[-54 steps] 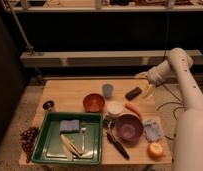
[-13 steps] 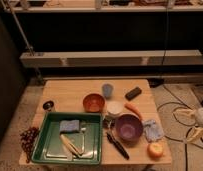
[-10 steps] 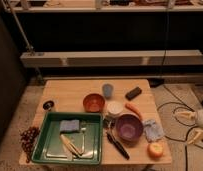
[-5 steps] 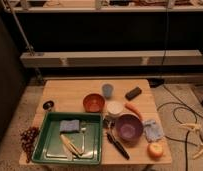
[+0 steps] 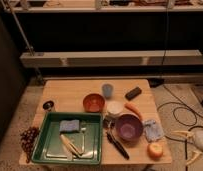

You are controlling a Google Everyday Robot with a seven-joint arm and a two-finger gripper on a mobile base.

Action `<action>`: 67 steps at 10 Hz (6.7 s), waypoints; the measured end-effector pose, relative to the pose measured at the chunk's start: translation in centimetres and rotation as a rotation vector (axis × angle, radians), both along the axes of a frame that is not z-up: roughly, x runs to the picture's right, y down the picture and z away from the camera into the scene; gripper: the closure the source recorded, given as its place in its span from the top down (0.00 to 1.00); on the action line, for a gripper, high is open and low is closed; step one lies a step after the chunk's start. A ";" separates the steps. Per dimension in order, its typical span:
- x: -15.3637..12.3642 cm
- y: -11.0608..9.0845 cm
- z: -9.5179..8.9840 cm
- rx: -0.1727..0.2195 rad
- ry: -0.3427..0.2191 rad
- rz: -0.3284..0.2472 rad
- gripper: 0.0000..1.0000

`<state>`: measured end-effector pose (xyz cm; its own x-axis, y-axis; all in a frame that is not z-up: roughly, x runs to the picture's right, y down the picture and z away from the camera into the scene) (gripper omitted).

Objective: Place apple in plastic cup

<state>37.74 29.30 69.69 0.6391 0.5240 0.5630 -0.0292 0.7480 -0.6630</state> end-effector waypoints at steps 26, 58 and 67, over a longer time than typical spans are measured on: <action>-8.5 1.6 4.5 -0.050 -0.187 -0.050 0.08; -11.8 -11.5 2.8 0.078 -0.182 -0.073 0.00; -12.3 -12.6 3.3 0.093 -0.177 -0.043 0.00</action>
